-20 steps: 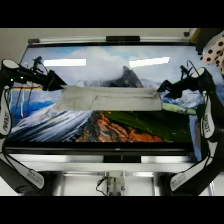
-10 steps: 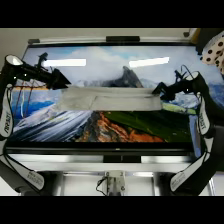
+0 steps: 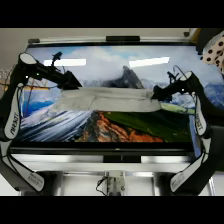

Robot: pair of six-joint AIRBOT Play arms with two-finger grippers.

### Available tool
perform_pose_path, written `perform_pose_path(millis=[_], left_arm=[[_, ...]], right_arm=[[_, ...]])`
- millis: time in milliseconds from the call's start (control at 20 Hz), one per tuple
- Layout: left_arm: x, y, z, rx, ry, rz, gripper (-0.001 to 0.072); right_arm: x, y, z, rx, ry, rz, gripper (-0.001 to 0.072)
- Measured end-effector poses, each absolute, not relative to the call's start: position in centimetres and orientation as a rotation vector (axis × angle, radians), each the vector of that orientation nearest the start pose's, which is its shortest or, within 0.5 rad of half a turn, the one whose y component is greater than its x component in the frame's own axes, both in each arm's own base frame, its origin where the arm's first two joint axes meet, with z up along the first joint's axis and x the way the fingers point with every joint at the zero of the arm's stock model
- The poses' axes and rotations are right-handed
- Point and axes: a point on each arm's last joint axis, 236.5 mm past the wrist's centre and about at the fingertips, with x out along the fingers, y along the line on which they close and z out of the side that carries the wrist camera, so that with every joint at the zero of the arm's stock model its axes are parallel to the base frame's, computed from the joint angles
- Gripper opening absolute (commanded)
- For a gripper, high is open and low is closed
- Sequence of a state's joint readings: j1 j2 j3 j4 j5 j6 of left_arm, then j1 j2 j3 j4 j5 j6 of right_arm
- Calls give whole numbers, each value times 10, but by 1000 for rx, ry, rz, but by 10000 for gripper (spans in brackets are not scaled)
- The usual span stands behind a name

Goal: Fold the shirts.

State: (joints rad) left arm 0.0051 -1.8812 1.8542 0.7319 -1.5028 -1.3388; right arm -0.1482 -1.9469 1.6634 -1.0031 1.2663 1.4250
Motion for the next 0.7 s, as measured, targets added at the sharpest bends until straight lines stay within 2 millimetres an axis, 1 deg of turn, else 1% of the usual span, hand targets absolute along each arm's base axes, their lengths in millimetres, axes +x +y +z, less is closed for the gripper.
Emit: perform_pose_path(millis=[50,100,150,250,350,450,550,600,700], left_arm=[[477,-182,40,-493,1324,-773,164],[478,-194,38,-481,1315,-784,47],[478,-207,34,-472,1312,-794,39],[475,-239,22,-446,1315,-820,39],[466,-276,4,-418,1338,-854,39],[452,-309,-14,-388,1368,-890,39],[445,-338,-29,-380,1372,-898,39],[443,-353,-31,-393,1363,-906,39],[443,-379,-31,-430,1326,-917,39]], right_arm=[[499,52,-68,547,1378,306,74],[502,55,-50,543,1338,325,75],[500,57,-33,531,1321,343,75],[497,65,8,524,1258,384,75],[486,71,41,515,1232,416,75],[477,78,78,524,1185,437,75],[463,82,108,525,1165,447,75],[455,84,122,526,1152,455,75],[439,88,143,525,1148,464,75]])
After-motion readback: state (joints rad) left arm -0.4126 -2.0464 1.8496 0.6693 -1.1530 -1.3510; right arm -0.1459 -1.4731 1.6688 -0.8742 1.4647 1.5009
